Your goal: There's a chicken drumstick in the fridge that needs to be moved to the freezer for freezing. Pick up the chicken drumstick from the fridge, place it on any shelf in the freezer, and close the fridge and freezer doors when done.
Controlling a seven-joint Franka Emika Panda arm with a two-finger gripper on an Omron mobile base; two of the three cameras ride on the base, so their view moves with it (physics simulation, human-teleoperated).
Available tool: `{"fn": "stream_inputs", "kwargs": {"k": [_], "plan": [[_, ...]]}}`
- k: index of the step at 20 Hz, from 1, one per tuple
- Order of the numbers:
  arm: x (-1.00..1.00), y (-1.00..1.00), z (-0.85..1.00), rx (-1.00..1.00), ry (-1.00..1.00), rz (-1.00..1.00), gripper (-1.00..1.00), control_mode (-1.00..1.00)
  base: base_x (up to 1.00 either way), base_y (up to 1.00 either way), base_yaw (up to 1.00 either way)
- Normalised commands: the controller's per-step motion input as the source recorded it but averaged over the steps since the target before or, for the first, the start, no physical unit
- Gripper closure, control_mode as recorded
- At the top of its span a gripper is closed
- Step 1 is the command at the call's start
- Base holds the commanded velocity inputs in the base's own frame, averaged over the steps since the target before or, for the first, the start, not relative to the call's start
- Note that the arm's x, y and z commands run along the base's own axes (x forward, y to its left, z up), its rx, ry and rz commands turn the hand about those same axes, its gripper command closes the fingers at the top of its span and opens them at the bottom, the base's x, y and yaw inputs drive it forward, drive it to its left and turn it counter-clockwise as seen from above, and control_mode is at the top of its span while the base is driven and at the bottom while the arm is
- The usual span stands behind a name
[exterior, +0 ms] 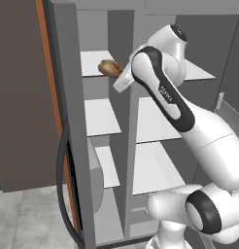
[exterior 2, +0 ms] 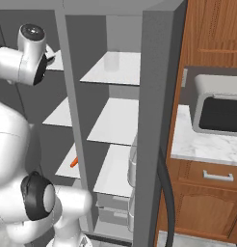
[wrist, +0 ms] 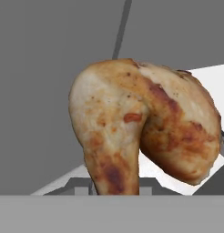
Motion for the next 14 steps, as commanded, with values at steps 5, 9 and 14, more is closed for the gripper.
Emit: {"fn": "stream_inputs", "kwargs": {"k": [5,9,14], "plan": [[0.38,0.06,-0.07,-0.03,0.00,0.00,1.00,-1.00,0.00,0.00,0.00],[0.14,0.21,-0.02,-0.04,-0.05,-0.07,1.00,-1.00,0.00,0.00,0.00],[0.06,0.20,0.00,-0.03,-0.01,-0.13,1.00,-1.00,0.00,0.00,0.00]]}}
